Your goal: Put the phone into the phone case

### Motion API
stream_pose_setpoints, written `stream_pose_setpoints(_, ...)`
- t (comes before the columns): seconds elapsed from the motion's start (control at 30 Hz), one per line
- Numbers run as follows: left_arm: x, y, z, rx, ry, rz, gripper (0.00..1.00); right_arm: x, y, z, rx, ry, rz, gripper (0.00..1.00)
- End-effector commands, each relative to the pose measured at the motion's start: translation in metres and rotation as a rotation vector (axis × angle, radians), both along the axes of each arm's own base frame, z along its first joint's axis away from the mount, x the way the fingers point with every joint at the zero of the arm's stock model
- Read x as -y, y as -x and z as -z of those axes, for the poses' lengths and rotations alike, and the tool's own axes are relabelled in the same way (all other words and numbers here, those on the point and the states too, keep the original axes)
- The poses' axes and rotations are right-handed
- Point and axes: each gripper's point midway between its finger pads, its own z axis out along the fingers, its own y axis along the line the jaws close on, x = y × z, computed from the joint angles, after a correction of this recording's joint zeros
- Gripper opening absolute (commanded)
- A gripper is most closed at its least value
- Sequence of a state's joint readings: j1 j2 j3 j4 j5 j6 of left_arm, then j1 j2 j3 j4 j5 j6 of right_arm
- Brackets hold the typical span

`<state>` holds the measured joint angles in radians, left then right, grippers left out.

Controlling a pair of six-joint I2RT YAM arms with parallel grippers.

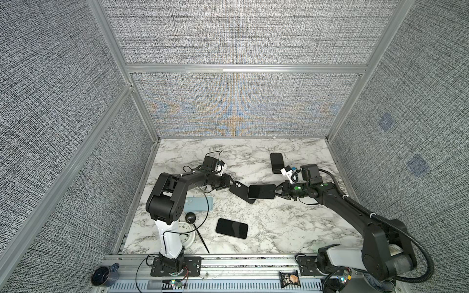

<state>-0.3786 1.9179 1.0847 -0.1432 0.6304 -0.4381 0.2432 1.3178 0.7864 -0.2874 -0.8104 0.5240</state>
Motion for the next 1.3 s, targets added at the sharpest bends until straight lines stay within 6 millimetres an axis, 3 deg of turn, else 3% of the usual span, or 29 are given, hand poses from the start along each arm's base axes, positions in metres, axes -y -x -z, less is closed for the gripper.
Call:
stream_pose_setpoints(0.0, 0.006, -0.004, -0.002, 0.02, 0.019, 0.015, 0.55, -0.003, -0.002, -0.007, 0.028, -0.017, -0.02, 0.01)
stream_pose_setpoints(0.33, 0.02, 0.002, 0.006, -0.012, 0.039, 0.036, 0.53, -0.001, 0.0, -0.004, 0.024, 0.016, -0.028, 0.01)
stream_pose_setpoints(0.67, 0.044, 0.048, 0.011, -0.047, 0.05, 0.059, 0.53, 0.004, -0.003, 0.002, 0.008, 0.07, -0.023, 0.0)
stream_pose_setpoints(1.0, 0.059, 0.072, -0.001, -0.038, 0.076, 0.071, 0.53, 0.006, -0.004, 0.008, -0.008, 0.086, -0.016, 0.0)
stream_pose_setpoints(1.27, 0.052, 0.072, -0.011, -0.008, 0.078, 0.057, 0.54, 0.001, -0.009, 0.012, -0.044, 0.048, 0.006, 0.0)
